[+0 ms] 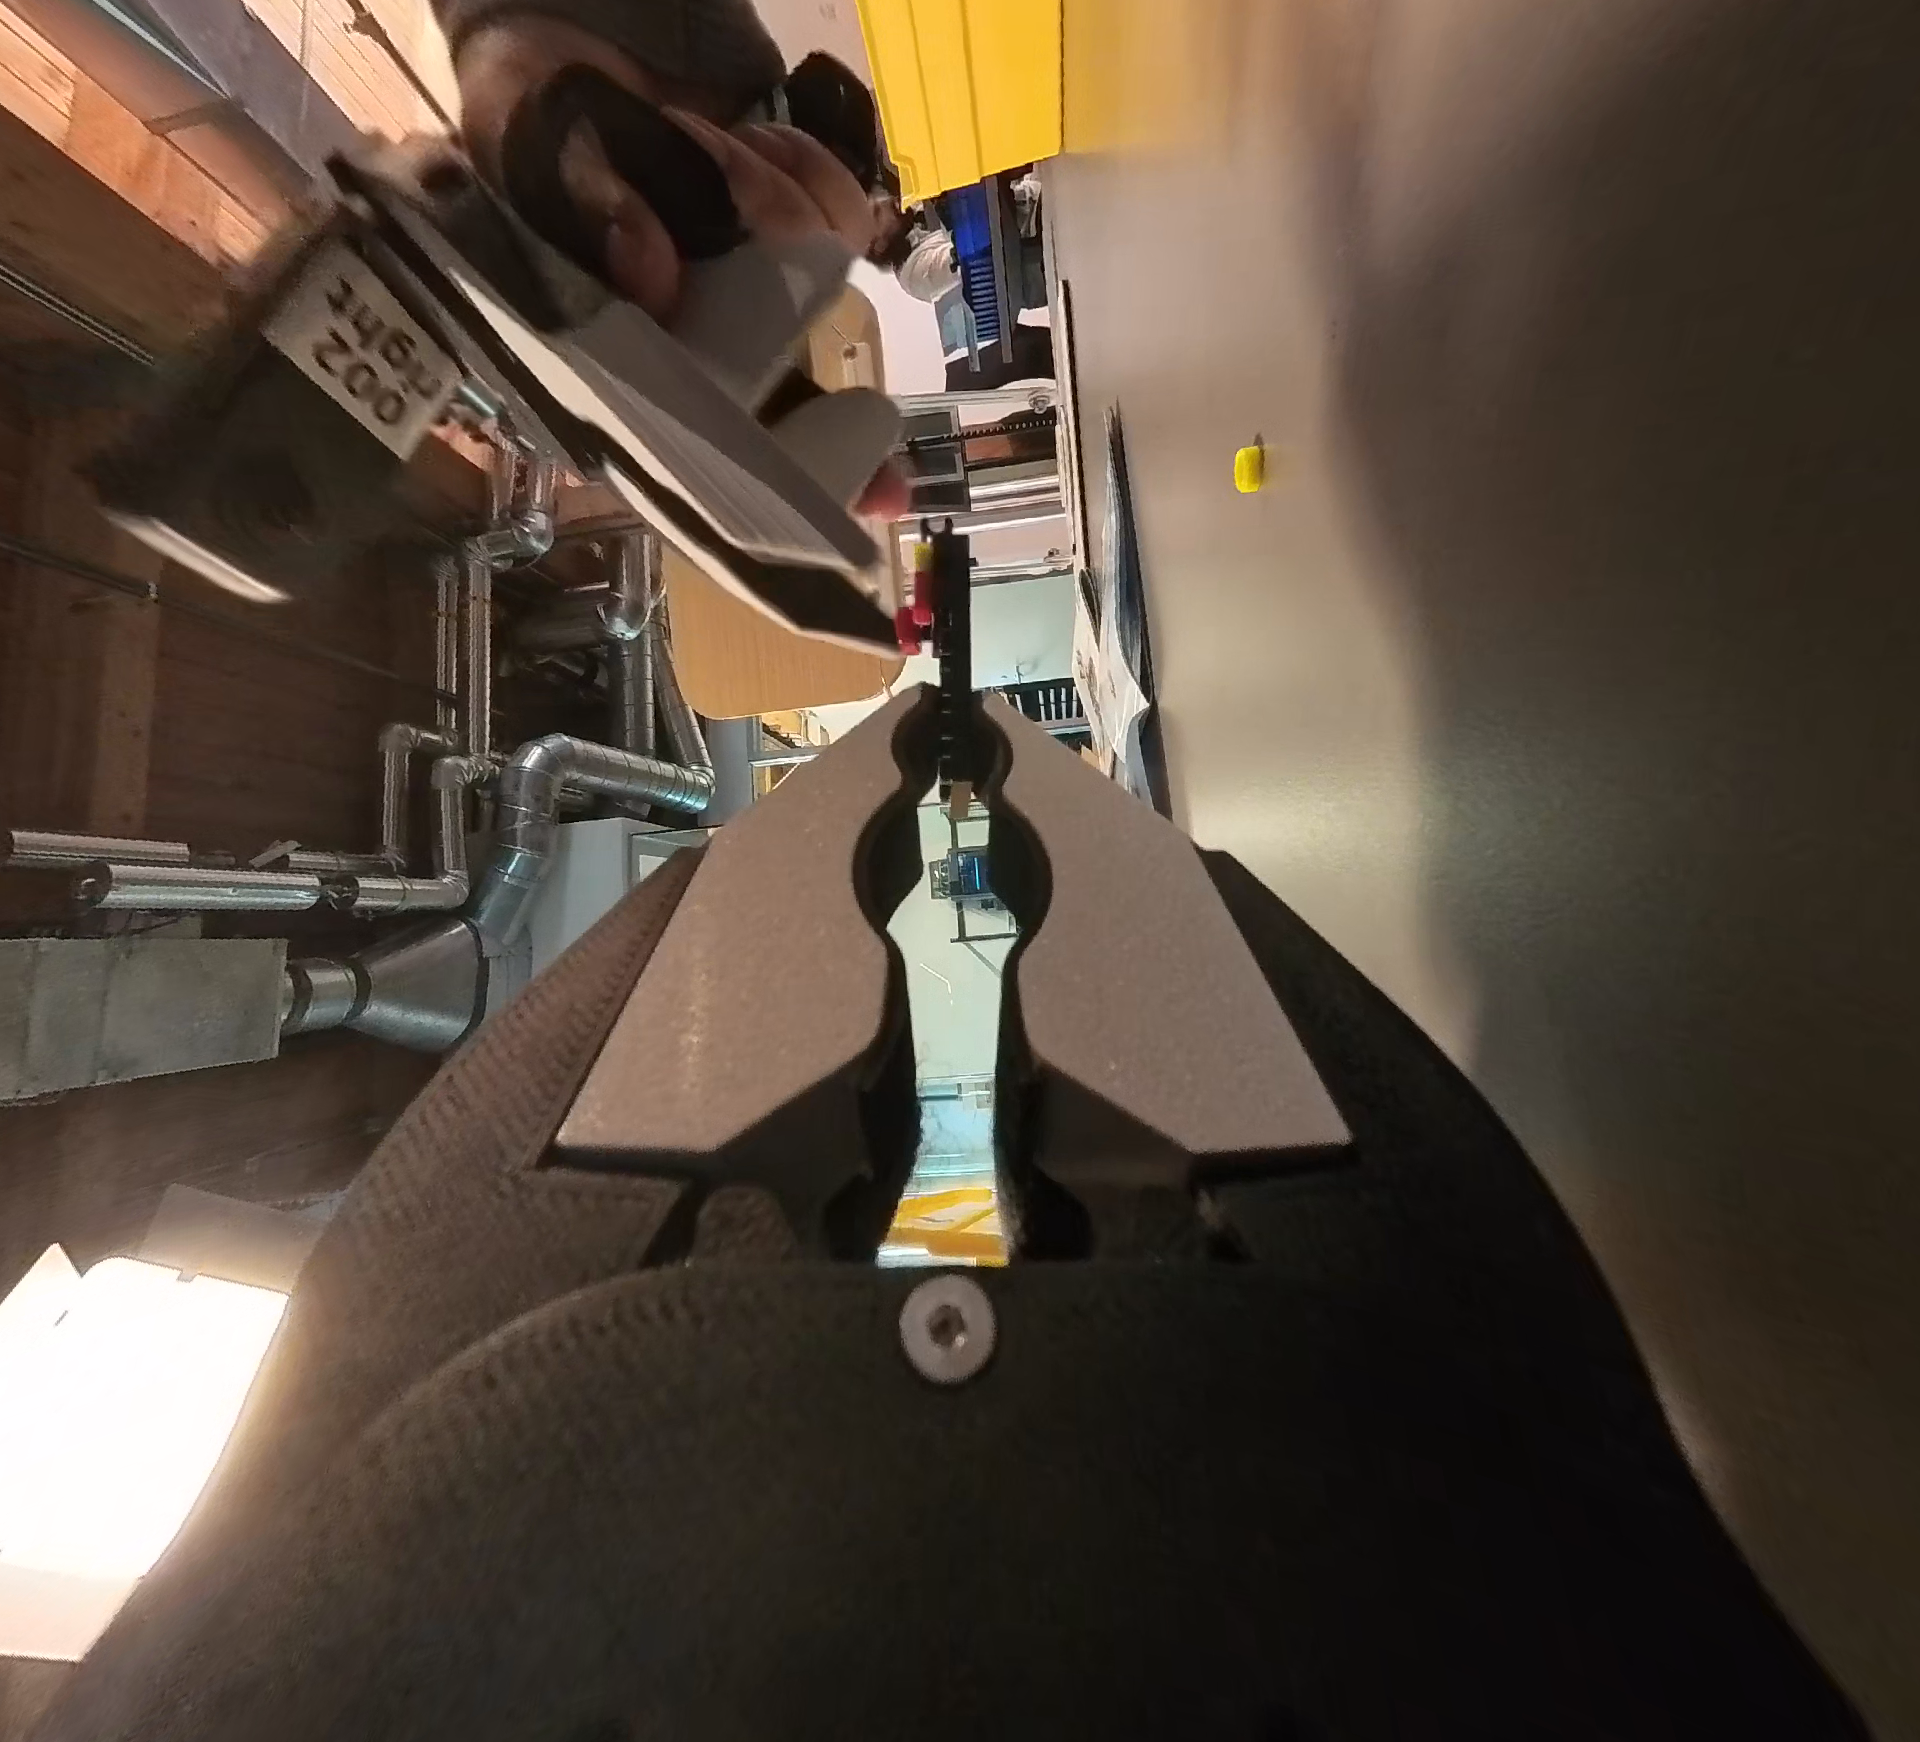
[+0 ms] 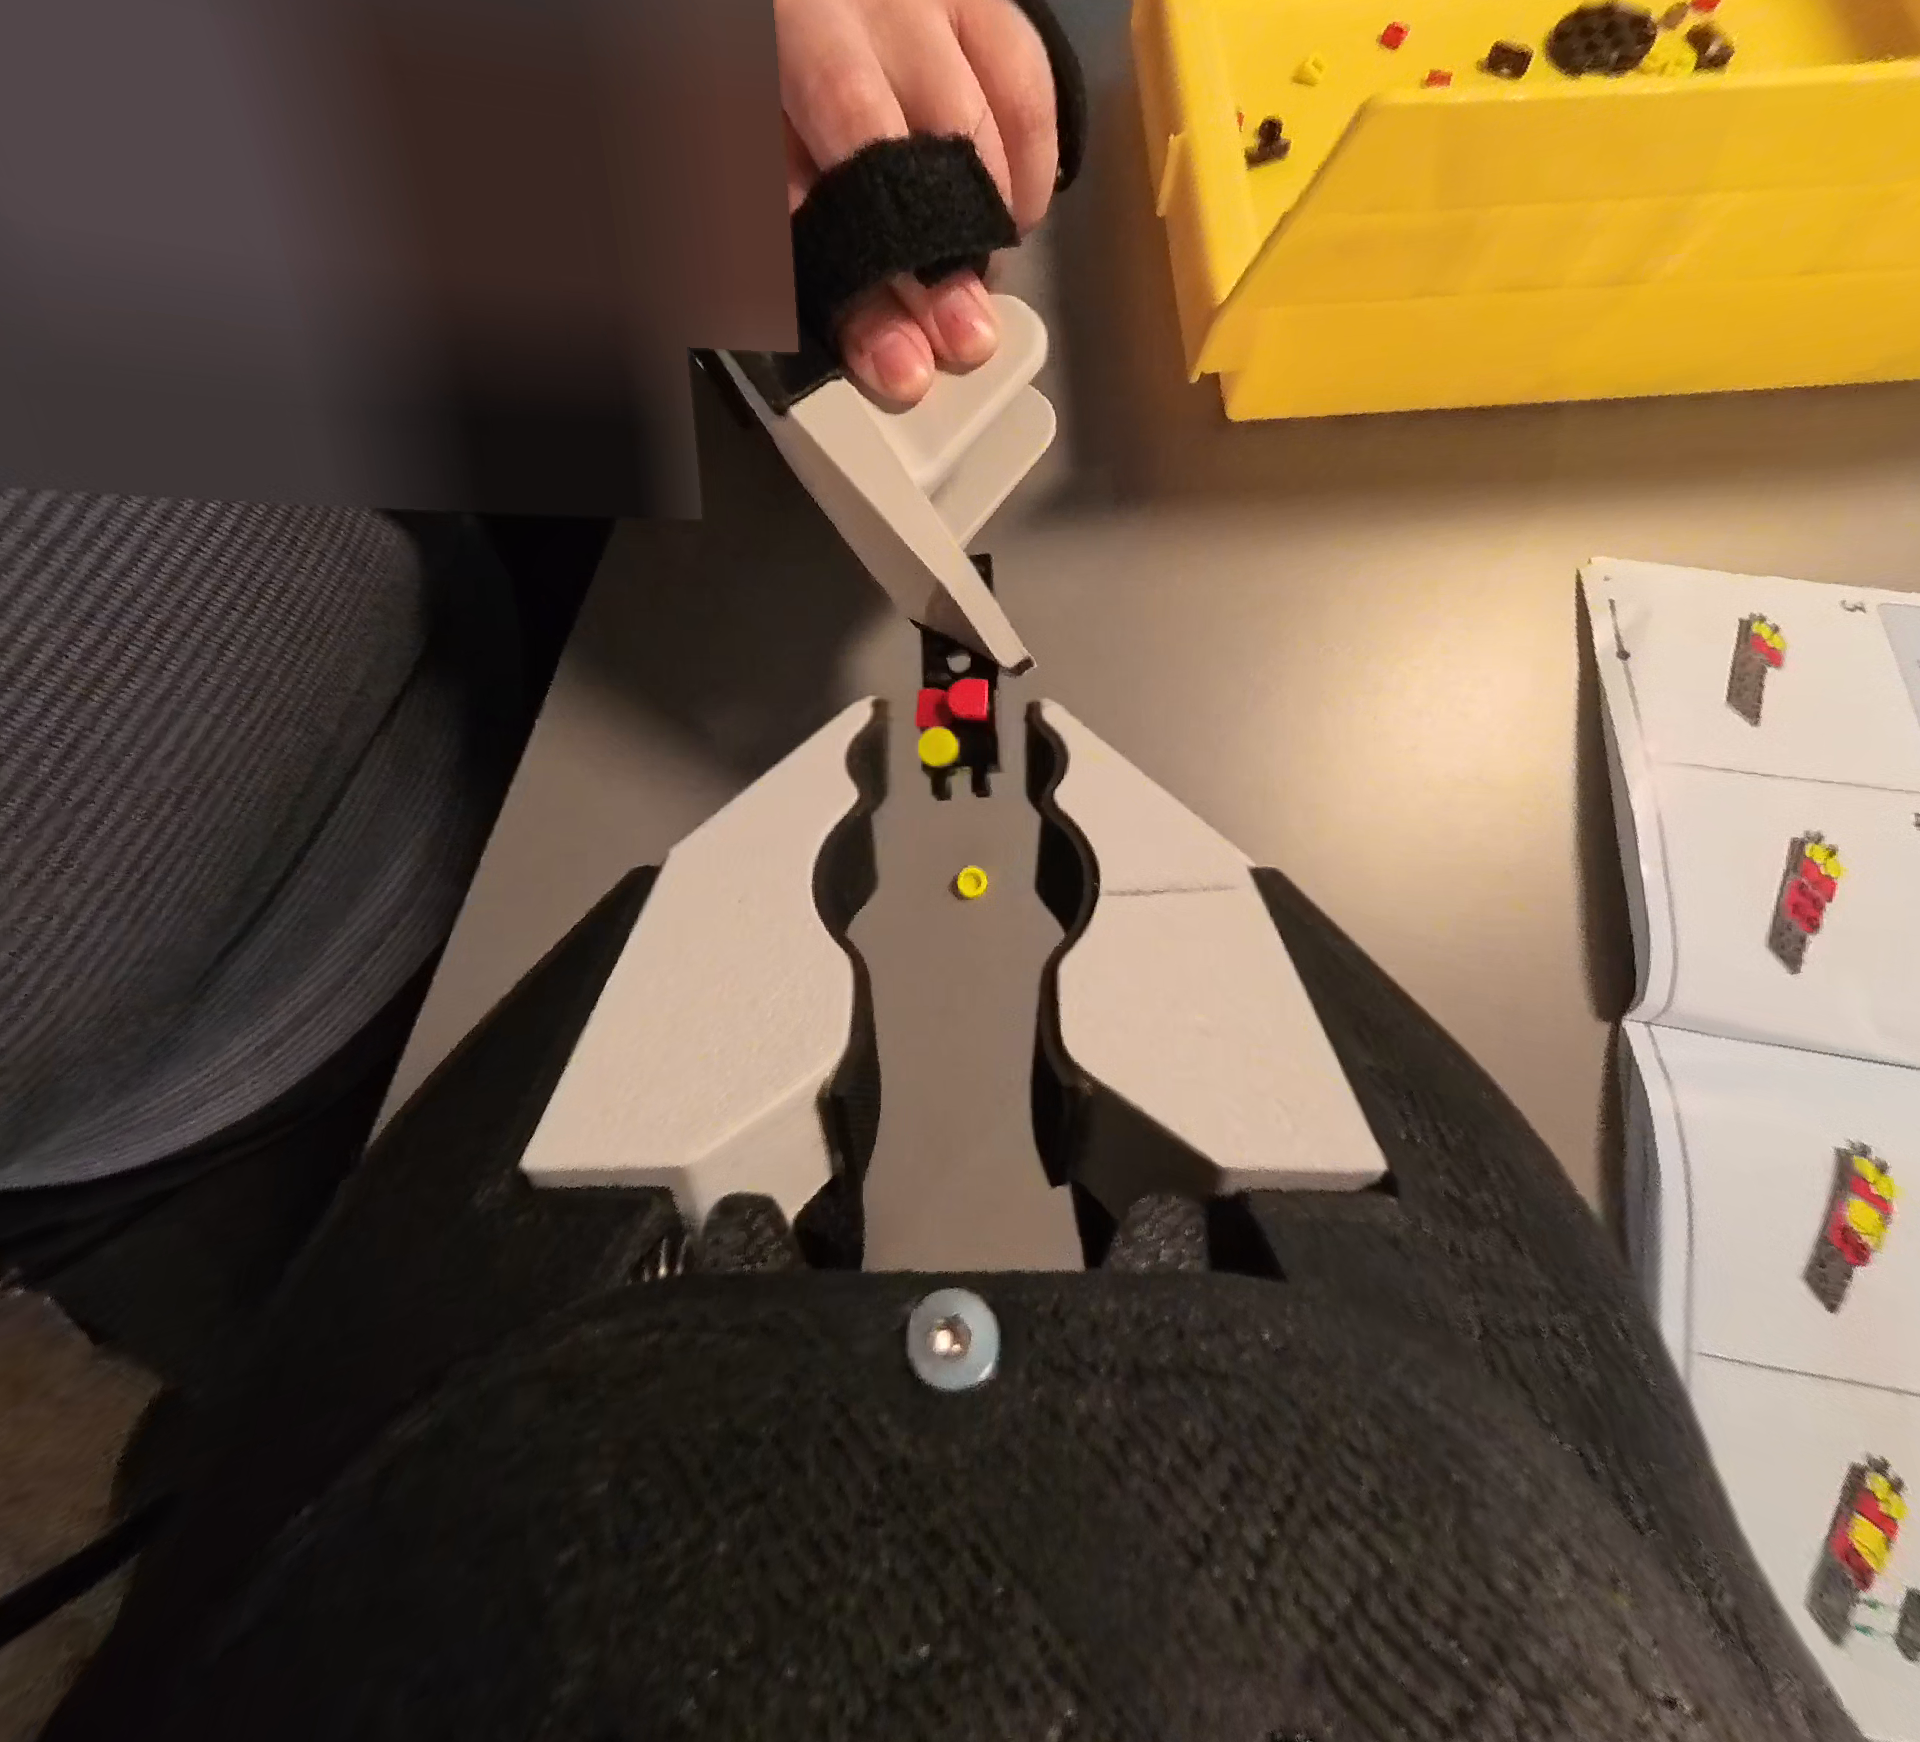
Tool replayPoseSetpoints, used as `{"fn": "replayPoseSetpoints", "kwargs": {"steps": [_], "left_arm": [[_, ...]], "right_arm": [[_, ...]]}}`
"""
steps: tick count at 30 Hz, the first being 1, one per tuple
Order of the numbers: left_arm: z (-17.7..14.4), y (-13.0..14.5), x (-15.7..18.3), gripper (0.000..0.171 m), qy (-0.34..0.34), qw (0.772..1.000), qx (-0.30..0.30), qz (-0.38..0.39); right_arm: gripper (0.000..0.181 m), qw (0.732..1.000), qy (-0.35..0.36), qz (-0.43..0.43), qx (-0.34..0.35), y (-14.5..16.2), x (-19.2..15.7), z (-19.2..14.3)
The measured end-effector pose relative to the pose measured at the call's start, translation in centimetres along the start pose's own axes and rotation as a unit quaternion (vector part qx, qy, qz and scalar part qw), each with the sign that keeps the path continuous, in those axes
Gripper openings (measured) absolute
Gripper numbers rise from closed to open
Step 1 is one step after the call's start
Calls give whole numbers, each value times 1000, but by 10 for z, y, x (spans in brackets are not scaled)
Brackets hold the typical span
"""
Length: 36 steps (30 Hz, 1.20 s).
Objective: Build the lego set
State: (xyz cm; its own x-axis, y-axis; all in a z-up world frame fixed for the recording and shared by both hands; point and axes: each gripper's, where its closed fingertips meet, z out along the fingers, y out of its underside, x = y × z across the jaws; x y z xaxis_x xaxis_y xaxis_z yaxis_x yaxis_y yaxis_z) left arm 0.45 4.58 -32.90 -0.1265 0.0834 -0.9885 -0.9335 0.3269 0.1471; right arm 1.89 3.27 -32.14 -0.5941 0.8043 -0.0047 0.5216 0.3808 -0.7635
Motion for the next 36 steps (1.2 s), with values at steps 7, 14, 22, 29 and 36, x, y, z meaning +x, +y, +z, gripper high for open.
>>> {"fn": "replayPoseSetpoints", "kwargs": {"steps": [7, 14, 22, 29, 36], "left_arm": [[1, 3, 2, 4, 7, 1000, -9, -3], [0, 2, 3, 4, 11, 1000, -10, -4], [0, 0, 5, 4, 17, 1000, -8, -5], [0, -2, 8, 4, 29, 999, -5, -19], [-1, -6, 9, 4, 47, 998, 3, -51]], "right_arm": [[47, 918, 260, -300, 1, -3, 2, 3], [28, 788, 403, -462, -62, 6, 3, 14], [21, 777, 412, -468, -82, 14, 12, 16], [14, 769, 416, -479, -75, 14, 11, 15], [9, 745, 408, -523, -74, 13, 6, 14]]}}
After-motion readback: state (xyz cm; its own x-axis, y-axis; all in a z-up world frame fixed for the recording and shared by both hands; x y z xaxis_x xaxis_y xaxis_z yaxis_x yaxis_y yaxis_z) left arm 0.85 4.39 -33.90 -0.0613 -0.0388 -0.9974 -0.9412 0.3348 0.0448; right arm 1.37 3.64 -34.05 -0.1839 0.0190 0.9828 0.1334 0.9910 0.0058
